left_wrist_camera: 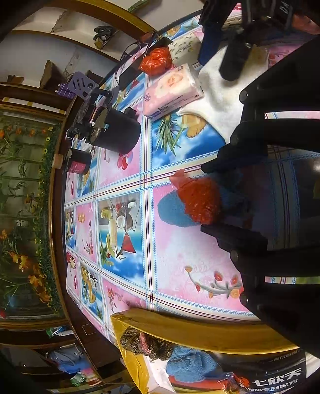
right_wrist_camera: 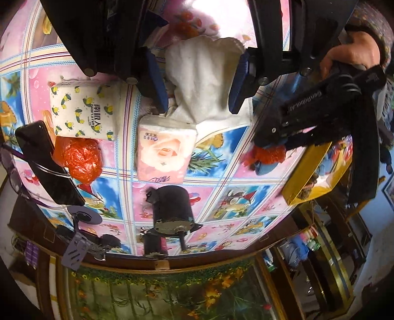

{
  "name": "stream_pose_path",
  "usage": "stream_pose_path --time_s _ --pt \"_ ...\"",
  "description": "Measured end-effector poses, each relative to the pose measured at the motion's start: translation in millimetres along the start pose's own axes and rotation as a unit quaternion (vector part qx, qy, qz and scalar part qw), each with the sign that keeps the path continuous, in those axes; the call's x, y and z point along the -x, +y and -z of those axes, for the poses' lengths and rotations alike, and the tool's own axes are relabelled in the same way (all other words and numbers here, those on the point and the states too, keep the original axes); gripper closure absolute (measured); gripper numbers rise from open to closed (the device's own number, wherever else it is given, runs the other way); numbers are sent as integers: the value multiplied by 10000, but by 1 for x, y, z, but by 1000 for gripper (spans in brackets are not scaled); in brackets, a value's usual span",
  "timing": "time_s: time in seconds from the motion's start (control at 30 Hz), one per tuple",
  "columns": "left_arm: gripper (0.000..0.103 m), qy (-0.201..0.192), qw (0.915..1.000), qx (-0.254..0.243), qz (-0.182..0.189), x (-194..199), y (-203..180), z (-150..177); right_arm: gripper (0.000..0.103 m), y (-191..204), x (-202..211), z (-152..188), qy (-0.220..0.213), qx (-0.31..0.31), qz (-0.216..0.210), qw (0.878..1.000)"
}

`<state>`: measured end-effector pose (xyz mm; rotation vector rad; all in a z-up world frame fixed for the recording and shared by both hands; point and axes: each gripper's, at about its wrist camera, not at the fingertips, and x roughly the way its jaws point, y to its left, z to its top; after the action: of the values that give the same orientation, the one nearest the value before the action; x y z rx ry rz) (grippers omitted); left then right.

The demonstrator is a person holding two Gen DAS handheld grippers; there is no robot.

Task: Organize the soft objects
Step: 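Grasp the blue towel with orange bag using the left tool, then lift the blue towel with the left tool while the right lifts the white cloth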

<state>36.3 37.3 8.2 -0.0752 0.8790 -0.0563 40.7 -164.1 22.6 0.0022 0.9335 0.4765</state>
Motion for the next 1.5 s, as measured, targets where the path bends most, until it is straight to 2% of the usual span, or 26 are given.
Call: stream_pose_path --time_s 0.07,0.13,0.2,0.27,0.3,0.33,0.6,0.9,1.1,1.2,1.37,1.5 --pt "64 -4 10000 17 39 0 1 0 42 7 -7 2 147 177 73 9997" --pt "64 -10 10000 48 82 -1 2 -1 41 12 -17 5 340 324 238 9986" --pt "64 -9 9999 59 94 -1 2 -1 42 14 -19 7 348 404 296 9981" --pt "64 -11 9999 54 88 -1 2 -1 59 13 -18 8 303 394 327 9982" --pt "63 -12 9999 60 87 -1 3 -1 75 11 -18 8 289 359 323 9984" --pt "63 -13 9999 67 96 -1 2 -1 84 10 -17 8 284 326 308 9986" --pt "63 -36 9996 216 193 -1 7 -1 83 15 -19 9 217 362 71 9991" --pt "63 -6 10000 62 45 -3 3 -2 81 17 -19 9 209 415 30 9989" --pt "64 9 10000 -29 -45 -3 -1 -2 88 19 -18 9 174 433 152 9988" --pt "70 -20 9999 102 -9 -2 2 -2 88 16 -10 6 -16 339 61 9994" --pt "71 -91 9998 192 39 0 5 -2 88 14 2 2 -365 221 -54 9991" --pt "70 -368 9992 163 -47 10 5 -3 88 15 16 -1 -723 188 -152 9971"
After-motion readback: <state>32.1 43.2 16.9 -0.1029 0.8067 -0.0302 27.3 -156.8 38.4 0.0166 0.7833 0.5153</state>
